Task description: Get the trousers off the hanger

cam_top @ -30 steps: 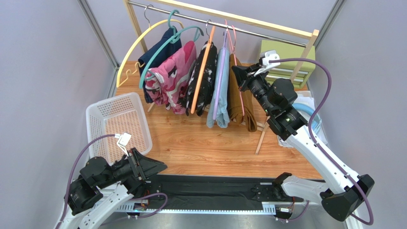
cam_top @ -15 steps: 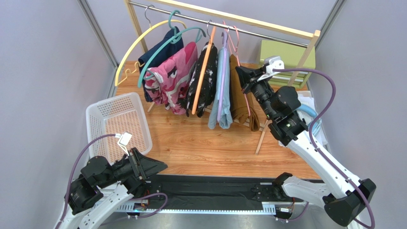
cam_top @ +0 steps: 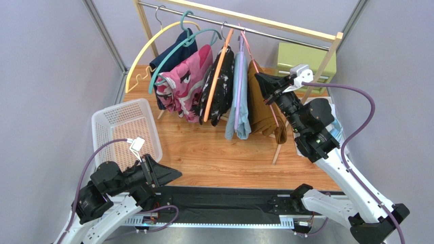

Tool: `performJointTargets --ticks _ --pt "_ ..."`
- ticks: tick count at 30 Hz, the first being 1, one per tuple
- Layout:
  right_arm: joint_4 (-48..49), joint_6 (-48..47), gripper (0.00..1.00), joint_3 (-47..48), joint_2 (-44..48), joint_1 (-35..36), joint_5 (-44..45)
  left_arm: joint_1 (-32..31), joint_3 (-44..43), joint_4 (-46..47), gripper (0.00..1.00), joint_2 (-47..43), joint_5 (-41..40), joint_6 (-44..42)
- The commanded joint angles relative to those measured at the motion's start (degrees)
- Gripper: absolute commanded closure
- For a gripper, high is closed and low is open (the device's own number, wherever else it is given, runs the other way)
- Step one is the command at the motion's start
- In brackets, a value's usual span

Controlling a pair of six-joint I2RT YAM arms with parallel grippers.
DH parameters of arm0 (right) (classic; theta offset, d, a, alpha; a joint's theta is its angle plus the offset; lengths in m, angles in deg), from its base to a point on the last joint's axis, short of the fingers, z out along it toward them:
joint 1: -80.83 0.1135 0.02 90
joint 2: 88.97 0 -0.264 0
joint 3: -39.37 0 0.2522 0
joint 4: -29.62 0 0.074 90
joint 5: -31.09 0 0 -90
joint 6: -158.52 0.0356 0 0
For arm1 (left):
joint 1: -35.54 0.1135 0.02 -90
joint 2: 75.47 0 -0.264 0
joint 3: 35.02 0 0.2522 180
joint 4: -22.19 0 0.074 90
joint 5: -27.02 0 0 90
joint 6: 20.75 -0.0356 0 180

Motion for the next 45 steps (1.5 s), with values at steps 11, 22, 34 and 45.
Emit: performJointTargets --ticks 11,22,34,45 --pt "-5.5 11.9 1.0 11.8 4.6 0.6 3.5 -0.1 -2.9 10.1 0.34 8.4 7.6 -1.9" --pt "-35.4 29.9 1.0 22.1 7.7 0.6 8.1 -0.2 -18.5 14.4 0.36 25.1 18.5 -11.2" --pt "-52.3 40.1 1.0 20.9 14.9 0.7 9.2 -32.0 -44.3 10.7 0.42 51.0 -4.5 -29.7" --pt "-60.6 49.8 1.0 21.8 18.4 0.6 7.8 -58.4 -50.8 17.2 0.35 67.2 -50.2 -57.5"
